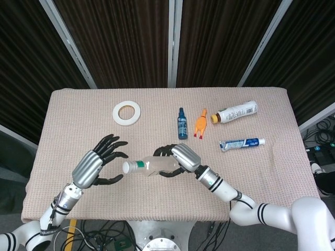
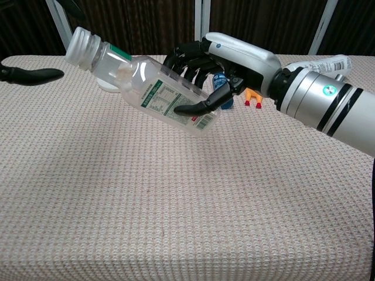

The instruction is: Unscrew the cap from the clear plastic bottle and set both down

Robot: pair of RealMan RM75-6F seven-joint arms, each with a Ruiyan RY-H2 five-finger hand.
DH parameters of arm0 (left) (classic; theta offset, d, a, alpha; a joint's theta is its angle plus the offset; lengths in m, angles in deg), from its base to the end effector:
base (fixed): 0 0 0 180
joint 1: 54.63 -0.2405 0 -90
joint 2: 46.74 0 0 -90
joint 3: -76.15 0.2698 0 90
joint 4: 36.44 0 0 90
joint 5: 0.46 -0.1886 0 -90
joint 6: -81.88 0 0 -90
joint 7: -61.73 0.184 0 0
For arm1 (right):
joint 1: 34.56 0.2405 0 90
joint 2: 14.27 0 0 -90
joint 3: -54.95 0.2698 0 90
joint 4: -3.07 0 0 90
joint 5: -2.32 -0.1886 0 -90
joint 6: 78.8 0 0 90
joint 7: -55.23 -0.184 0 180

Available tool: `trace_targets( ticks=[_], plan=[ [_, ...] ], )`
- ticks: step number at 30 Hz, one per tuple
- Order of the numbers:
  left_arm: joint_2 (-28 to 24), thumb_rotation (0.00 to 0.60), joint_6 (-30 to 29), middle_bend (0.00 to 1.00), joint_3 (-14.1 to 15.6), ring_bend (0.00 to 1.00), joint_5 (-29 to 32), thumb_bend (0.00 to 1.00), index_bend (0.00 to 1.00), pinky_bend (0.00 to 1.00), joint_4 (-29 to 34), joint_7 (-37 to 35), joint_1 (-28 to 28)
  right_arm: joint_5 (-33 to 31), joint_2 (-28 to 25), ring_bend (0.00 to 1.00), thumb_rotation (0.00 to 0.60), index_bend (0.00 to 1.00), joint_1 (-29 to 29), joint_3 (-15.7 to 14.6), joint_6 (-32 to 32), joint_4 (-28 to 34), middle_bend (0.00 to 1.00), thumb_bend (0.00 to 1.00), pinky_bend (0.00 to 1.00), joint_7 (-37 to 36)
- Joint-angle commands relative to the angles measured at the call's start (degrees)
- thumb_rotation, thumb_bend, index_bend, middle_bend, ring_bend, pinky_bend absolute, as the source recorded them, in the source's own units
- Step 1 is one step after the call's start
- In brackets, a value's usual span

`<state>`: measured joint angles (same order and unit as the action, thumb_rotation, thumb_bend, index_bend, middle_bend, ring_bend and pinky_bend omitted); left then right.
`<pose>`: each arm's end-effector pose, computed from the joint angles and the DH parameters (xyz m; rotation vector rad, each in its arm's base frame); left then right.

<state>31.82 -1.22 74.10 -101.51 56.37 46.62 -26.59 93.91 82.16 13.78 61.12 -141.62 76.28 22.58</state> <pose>-0.1419 0.2870 0.0869 -1.7706 -0.9792 -1.6655 -0.0667 -0.3621 -0.0398 2.0025 -1.3345 1.6204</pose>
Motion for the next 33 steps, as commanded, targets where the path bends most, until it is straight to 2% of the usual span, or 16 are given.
trace_targets(
  ticks=[1, 11, 33],
  plan=[
    [-0.19, 0.600, 0.24, 0.14, 0.05, 0.04, -0.08, 0.25, 0.33, 0.04, 0.24, 0.21, 0.13, 0.04, 0.02, 0.43, 0.600, 0.60, 0.04, -0.03, 0.04, -0.06, 0.55, 0.47, 0.57, -0.04],
    [-0.30, 0.600, 0.45, 0.14, 0.11, 0.04, -0.13, 0.30, 0.35, 0.04, 0.88, 0.40, 0.20, -0.20, -0.01, 0.43, 0.600, 0.60, 0.05, 0.19, 0.00, -0.34, 0.55, 0.47, 0.57, -0.14],
    [0.44, 0.600, 0.80, 0.14, -0.55, 0.04, 0.08, 0.28, 0.39, 0.04, 1.21, 0.53, 0.81, -0.03, 0.24, 0.43, 0.600, 0.60, 0.26, 0.17, -0.07, -0.58, 0.55, 0.47, 0.57, -0.42]
  ],
)
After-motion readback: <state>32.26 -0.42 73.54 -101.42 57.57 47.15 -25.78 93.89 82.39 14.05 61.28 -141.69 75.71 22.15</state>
